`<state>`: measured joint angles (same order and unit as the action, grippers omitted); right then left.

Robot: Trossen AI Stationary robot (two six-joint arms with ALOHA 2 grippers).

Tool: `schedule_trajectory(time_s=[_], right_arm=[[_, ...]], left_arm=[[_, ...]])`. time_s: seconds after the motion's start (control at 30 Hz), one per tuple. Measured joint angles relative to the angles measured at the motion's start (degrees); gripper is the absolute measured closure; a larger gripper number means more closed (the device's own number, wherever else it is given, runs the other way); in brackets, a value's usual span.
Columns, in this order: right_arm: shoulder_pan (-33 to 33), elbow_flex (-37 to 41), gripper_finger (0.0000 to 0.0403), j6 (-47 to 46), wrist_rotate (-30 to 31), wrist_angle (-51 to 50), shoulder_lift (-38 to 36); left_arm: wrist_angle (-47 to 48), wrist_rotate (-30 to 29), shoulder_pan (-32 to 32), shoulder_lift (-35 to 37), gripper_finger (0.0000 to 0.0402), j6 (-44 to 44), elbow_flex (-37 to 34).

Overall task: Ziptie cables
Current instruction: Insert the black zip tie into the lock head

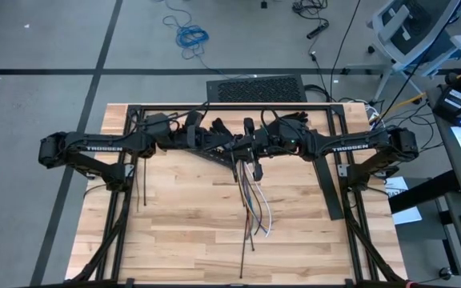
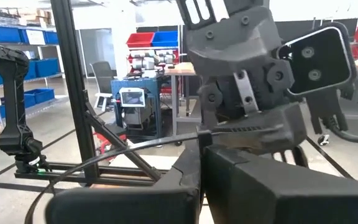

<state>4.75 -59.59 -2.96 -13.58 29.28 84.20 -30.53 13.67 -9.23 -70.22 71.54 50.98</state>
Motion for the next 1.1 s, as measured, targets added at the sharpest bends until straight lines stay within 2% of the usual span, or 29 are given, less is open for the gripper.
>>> schedule_trajectory(time_s=[0.37, 0.6, 0.83, 1.1], right_arm=[[0.0, 0.0, 0.0403, -0.02, 0.13, -1.53, 0.0], [0.0, 0.0, 0.0403, -0.9, 0.17, -0.79, 0.0], [0.0, 0.0, 0.0403, -0.9, 0.28, -0.79, 0.0], [0.0, 0.0, 0.0403, -0.9, 0.31, -0.79, 0.0]], left_arm=[[-1.55, 0.02, 1.44, -0.02, 0.0264, 1.36, 0.0], [-1.55, -0.17, 1.42, -0.02, 0.0264, -2.82, 0.0], [-1.55, -0.24, 1.42, -0.02, 0.0265, -3.02, 0.0], [-1.33, -0.22, 1.42, -0.02, 0.0315, -6.17, 0.0]])
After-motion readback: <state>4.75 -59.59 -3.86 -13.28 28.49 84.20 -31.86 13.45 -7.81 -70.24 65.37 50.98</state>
